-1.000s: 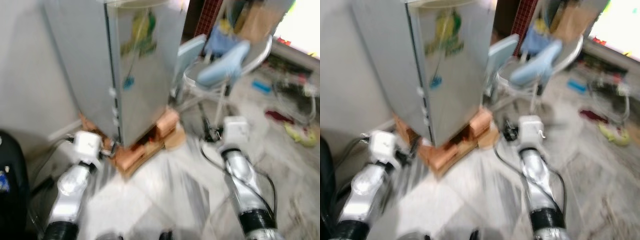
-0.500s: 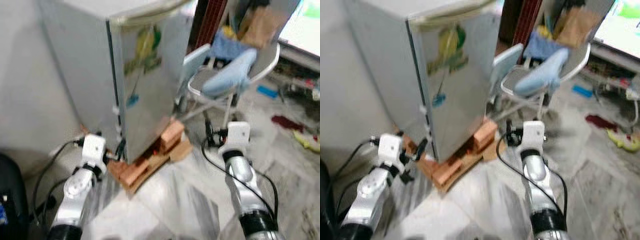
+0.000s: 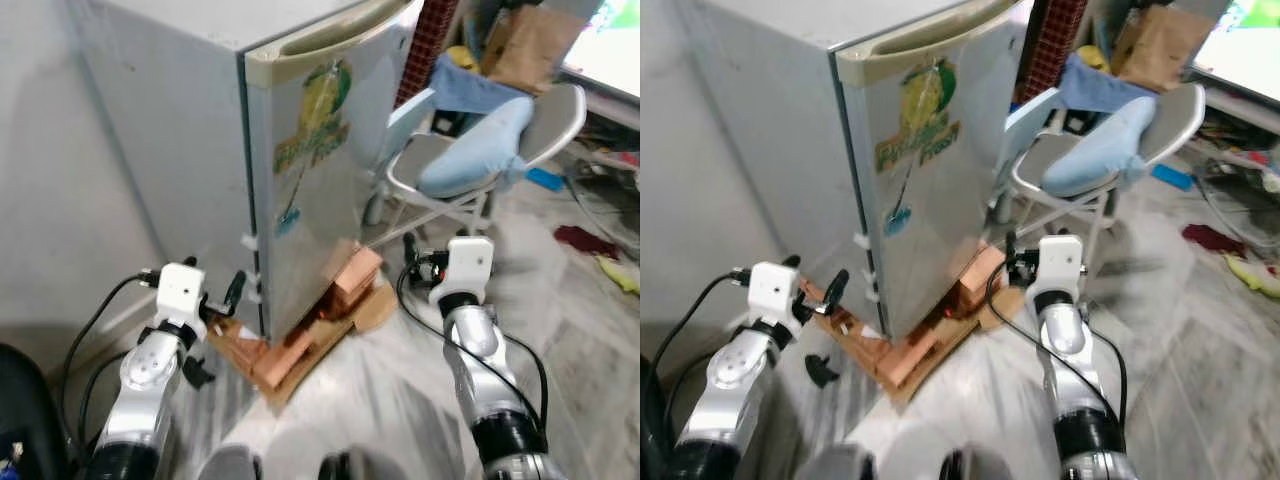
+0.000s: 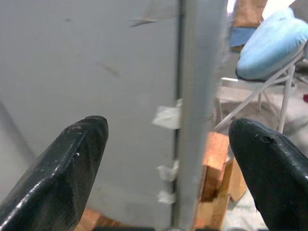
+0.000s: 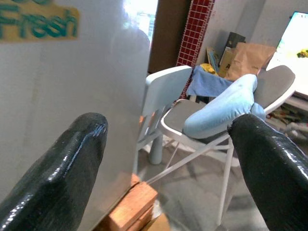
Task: Restocking fridge
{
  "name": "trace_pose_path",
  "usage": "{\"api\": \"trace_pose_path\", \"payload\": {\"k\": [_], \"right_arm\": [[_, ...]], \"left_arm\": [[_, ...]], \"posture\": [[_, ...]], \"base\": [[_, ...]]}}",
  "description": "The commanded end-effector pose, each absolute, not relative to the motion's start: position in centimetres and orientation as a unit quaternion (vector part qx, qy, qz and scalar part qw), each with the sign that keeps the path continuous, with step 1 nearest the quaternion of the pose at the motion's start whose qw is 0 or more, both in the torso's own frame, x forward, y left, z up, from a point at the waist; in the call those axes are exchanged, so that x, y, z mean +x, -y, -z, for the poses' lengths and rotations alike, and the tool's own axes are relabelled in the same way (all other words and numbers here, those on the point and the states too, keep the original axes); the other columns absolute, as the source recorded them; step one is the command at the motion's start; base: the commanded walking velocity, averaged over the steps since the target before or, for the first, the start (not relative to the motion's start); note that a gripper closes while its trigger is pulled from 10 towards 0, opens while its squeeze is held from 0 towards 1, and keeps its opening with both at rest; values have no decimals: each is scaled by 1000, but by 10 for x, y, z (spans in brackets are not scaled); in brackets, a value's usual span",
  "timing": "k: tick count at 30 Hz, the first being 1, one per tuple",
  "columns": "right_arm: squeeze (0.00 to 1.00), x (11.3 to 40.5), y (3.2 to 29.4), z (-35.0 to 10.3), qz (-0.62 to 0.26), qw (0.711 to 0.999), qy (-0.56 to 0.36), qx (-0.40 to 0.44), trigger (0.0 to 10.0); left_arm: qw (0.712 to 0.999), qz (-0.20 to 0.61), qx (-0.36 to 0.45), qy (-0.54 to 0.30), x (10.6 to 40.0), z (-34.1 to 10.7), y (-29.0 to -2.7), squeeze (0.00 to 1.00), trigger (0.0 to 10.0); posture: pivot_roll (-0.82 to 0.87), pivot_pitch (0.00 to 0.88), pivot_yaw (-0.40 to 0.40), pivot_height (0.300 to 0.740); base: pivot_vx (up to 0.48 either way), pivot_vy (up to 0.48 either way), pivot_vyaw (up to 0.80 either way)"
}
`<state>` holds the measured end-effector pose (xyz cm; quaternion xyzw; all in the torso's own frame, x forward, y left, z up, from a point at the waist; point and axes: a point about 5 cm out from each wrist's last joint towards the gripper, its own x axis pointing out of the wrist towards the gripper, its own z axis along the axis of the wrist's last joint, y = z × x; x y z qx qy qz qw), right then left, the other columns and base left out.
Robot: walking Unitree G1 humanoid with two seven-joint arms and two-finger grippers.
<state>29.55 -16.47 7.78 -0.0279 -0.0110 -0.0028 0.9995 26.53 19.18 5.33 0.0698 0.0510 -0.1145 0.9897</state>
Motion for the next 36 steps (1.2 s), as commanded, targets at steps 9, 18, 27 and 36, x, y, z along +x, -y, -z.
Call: {"api": "trace_pose_path", "payload": {"k": [9, 18, 27, 36], "right_arm": [[0, 295, 164, -79, 0, 999, 14, -34, 10000], [0, 298, 166, -82, 2, 999, 18, -41, 10000], [0, 292, 169, -81, 5, 999, 21, -44, 10000], [0, 278, 171, -74, -7, 998, 9, -55, 10000]], "left_arm": [[990, 120, 69, -38, 273, -62, -191, 0, 10000], [989, 124, 72, -30, 272, -62, -187, 0, 10000], [993, 71, 90, -19, 277, -68, -200, 0, 10000], [995, -10, 94, -19, 274, -69, -226, 0, 10000]], "posture": [[50, 0, -105, 740], [46, 0, -90, 740], [36, 0, -85, 740], [29, 13, -93, 740]], "base": [[0, 0, -800], [0, 0, -800], [0, 0, -314], [0, 0, 0]]}}
